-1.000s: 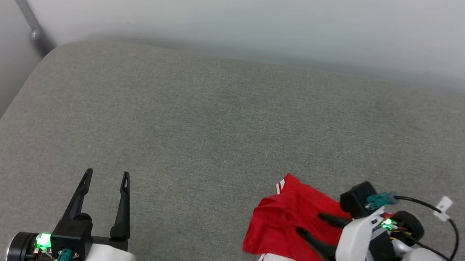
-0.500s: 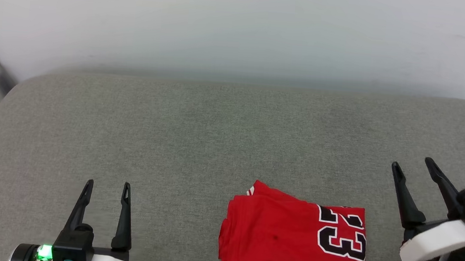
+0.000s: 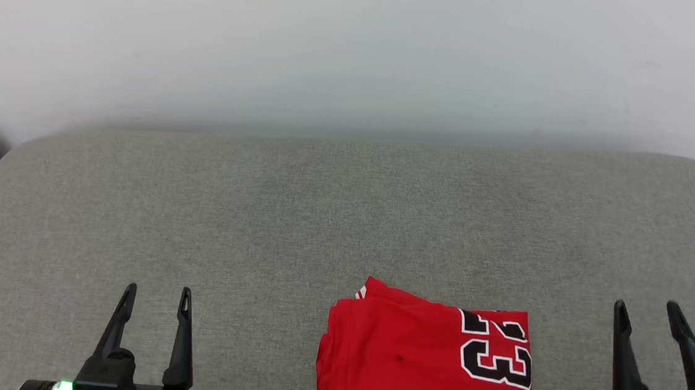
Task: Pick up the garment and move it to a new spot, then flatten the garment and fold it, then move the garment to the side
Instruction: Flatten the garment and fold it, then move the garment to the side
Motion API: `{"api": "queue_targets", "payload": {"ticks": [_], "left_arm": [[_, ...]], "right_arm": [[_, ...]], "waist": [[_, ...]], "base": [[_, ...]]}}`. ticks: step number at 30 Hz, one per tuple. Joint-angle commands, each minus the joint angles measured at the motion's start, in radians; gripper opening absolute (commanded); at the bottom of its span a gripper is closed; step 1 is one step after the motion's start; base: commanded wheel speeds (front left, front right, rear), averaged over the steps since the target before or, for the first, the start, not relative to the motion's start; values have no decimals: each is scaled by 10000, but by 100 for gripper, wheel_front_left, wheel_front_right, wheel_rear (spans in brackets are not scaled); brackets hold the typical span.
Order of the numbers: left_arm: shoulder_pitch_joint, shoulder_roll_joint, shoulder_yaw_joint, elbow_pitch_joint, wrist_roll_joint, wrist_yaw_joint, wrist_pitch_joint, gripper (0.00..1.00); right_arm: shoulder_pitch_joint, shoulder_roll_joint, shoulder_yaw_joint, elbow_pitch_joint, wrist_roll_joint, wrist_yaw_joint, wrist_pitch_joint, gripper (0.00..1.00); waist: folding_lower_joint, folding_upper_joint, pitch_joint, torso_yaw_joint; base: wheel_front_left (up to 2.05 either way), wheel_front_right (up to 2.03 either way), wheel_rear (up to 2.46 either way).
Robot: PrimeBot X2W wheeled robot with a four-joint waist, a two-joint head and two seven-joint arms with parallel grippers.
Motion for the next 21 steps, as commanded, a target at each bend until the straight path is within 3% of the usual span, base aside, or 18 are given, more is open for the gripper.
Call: {"api": "queue_targets", "payload": {"ticks": [1, 21], "left_arm": [[167, -62, -13, -55, 6, -41, -24, 100], [386, -190, 188, 21, -127, -135, -24, 100]], "right_arm": [[229, 94, -8, -89, -50, -6, -59, 100], [1150, 655, -186, -474, -82, -6, -82, 100]], "waist": [[1, 0, -43, 23], [1, 0, -115, 244]], "base": [[0, 0, 0], [0, 0, 0]]}}
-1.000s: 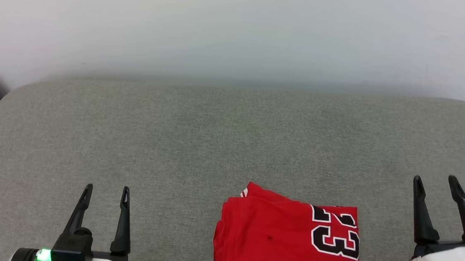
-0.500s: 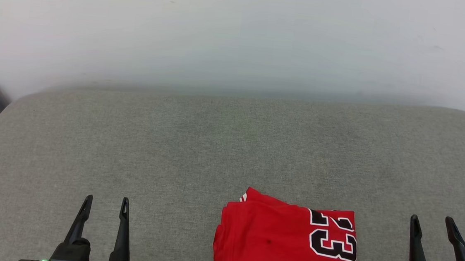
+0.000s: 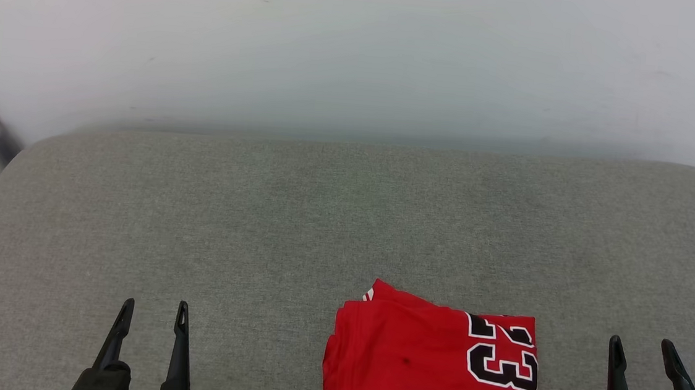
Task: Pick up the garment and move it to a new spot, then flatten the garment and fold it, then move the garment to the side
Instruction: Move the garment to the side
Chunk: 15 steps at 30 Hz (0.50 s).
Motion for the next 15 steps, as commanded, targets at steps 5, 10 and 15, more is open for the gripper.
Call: {"api": "queue_targets", "payload": {"ticks": [5, 10, 15], "left_arm": [[-2, -15, 101, 6, -38, -83, -24, 100], [-58, -35, 169, -14, -45, -129, -24, 100], [-143, -53, 185, -28, -49, -165, -24, 100]], "right_arm": [[-234, 32, 51, -200, -73, -8, -25, 100], [-875, -364, -37, -549, 118, -8, -21, 100], [-1971, -1265, 381, -673, 599, -8, 671, 100]], "waist": [[1, 0, 7, 31], [1, 0, 51, 37], [1, 0, 129, 86]], "base": [[0, 0, 0], [0, 0, 0], [0, 0, 0]]}}
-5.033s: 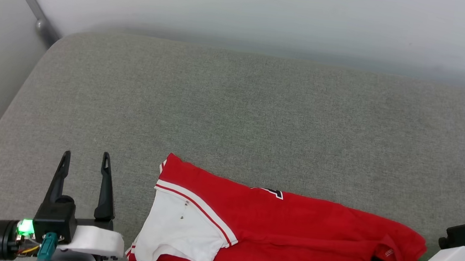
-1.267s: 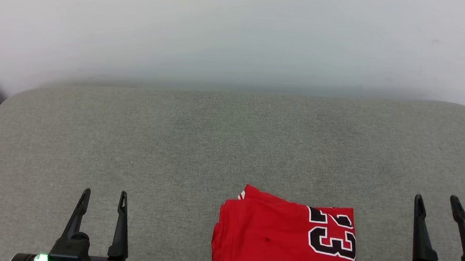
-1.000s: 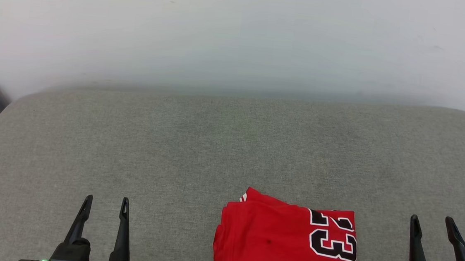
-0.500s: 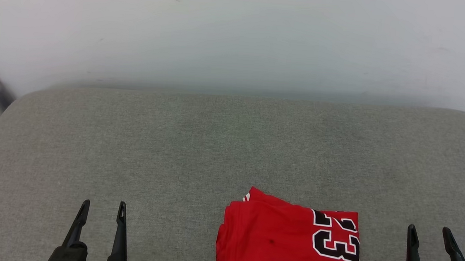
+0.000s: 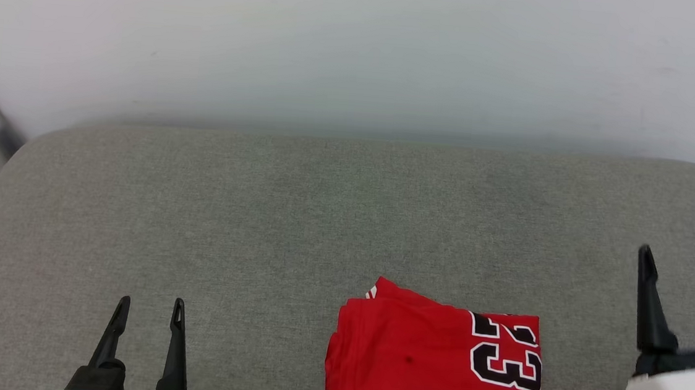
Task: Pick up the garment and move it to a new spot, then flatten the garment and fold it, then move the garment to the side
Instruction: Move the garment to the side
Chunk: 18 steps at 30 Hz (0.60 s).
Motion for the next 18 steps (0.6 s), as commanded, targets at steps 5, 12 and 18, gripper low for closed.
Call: {"api": "queue_targets", "payload": {"ticks": [5, 12, 18], "left_arm": [[-128, -22, 46, -44, 6, -73, -24, 100], [-225, -37, 76, -83, -20, -87, -24, 100], [-465, -48, 55, -140, -49, -143, -24, 100]], "right_arm": [[-1102, -1441, 1240, 127, 1325, -6, 3214, 100], [-1682, -2951, 2252, 314, 3921, -6, 7781, 100], [-1649, -3338, 2353, 673, 5555, -4, 10105, 100]], "waist": [[0, -1, 124, 123], [0, -1, 367, 278], [0, -1, 779, 432]], "base": [[0, 0, 0], [0, 0, 0], [0, 0, 0]]}}
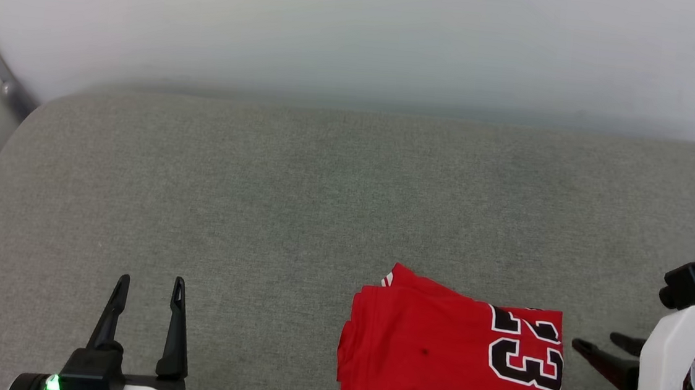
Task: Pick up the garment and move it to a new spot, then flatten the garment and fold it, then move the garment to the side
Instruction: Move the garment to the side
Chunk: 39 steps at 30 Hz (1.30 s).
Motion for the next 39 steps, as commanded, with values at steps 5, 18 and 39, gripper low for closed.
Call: {"api": "queue_targets", "payload": {"ticks": [5, 18, 39], "left_arm": [[-453, -15, -15, -83, -59, -86, -24, 100], [-1438, -31, -82, -95, -137, -227, -24, 100], [-613, -34, 52, 66, -185, -46, -24, 100]], "right_arm": [[16, -107, 95, 368, 819, -4, 1152, 100], [-476, 869, 557, 1468, 1929, -6, 1679, 100], [-1495, -1264, 2174, 167, 1885, -8, 28, 0]], "waist": [[0, 0, 666, 264], [0, 0, 2149, 778], [0, 0, 1036, -848]], "base": [[0, 0, 0], [0, 0, 0], [0, 0, 0]]}}
